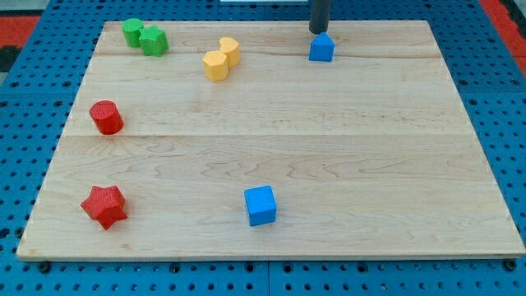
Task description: Move the blue triangle to the bottom left of the yellow hexagon
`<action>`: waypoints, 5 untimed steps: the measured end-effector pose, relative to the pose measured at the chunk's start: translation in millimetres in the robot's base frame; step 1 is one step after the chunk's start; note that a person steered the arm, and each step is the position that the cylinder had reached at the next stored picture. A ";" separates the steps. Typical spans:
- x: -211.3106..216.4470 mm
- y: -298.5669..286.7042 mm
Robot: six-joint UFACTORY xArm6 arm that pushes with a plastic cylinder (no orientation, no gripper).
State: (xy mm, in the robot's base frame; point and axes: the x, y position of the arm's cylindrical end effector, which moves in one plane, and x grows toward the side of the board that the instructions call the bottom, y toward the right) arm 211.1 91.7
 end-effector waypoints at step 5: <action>26.0 5.0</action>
State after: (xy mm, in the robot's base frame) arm 237.1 96.7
